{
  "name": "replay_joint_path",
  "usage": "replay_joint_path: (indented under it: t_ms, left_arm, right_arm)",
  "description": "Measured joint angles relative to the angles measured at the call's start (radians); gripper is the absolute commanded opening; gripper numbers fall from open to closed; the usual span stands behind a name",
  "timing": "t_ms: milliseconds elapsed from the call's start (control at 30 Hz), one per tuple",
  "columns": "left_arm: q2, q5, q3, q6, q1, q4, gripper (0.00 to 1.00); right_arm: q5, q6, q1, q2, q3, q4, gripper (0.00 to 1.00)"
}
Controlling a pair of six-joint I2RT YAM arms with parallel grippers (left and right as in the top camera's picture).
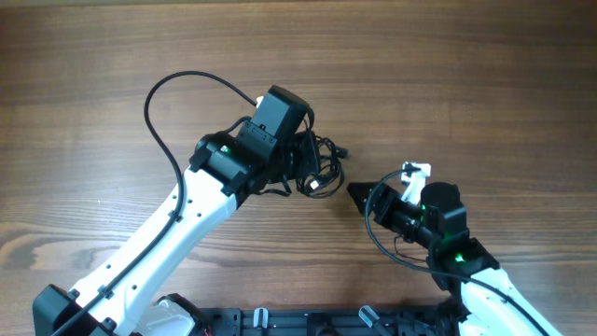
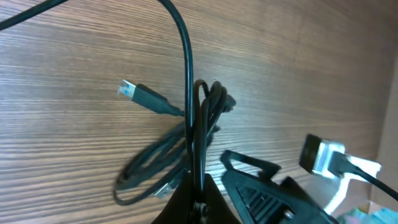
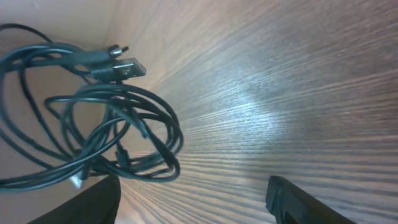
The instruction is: Untangle cables
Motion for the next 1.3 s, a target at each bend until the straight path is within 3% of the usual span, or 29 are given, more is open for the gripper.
replay_joint_path:
  t_ms: [133,233,333,467,700,1033,1300]
  left_arm:
    - [0.000,0.026,0.000,0.002,0.000,0.023,0.04]
    - [0.000,0.070,0.000,0.002,0.000,0.056,0.04]
    - [0.000,0.121,0.000,0.002,0.000,0.090,0.04]
    - [0.000,0.177,0.000,-0.002,0.000,0.082,0.04]
    - [0.000,0.243,0.000,0.027,0.000,-0.005,0.04]
    - [0.000,0.250,0.001,0.311,0.013,-0.287,0.04]
    - [0.000,0.059,0.002,0.380,0.014,-0.337,0.04]
  right_arm:
    - [-0.018,0.001,0.000,0.078,0.000,0.057,0.74]
    - [-0.061,-0.005,0.000,0.126,-0.001,0.137,0.65]
    - [-0.086,-0.021,0.000,0.163,-0.001,0.188,0.50]
    - [-0.083,-0.031,0.000,0.200,-0.001,0.206,0.05]
    - [-0.069,-0.034,-0.001,0.209,-0.001,0.255,0.04]
    - [-0.078,-0.039,-0.132,0.210,-0.001,0.258,0.04]
    - [-0.122,-0.047,-0.261,0.210,-0.001,0.203,0.04]
